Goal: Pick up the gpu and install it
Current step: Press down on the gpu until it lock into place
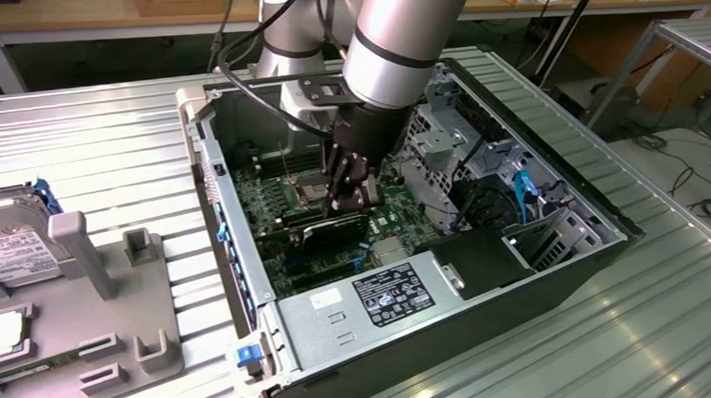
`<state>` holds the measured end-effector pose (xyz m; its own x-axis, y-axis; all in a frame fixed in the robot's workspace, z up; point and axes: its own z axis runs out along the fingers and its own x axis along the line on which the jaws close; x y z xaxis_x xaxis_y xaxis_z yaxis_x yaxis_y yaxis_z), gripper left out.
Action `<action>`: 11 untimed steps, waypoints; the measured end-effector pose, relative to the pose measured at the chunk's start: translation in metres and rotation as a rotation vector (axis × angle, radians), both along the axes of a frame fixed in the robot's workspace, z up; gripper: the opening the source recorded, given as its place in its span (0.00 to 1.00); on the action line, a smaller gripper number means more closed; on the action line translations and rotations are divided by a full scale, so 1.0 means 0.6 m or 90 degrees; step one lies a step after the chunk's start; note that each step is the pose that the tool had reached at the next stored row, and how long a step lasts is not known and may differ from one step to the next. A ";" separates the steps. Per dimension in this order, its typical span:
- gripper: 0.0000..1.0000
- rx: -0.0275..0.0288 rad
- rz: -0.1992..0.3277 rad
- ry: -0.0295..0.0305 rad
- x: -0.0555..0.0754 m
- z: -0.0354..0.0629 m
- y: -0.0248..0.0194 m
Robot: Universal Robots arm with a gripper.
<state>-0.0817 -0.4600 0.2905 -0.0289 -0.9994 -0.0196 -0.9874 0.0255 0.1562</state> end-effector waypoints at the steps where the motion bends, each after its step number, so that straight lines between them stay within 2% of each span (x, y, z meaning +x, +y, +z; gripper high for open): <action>1: 0.11 0.0000 0.000 0.0000 0.000 0.000 0.0000; 10: 0.11 0.0000 0.000 0.0001 0.000 0.000 0.0000; 11: 0.11 -0.0001 0.000 -0.0001 -0.012 0.000 -0.0001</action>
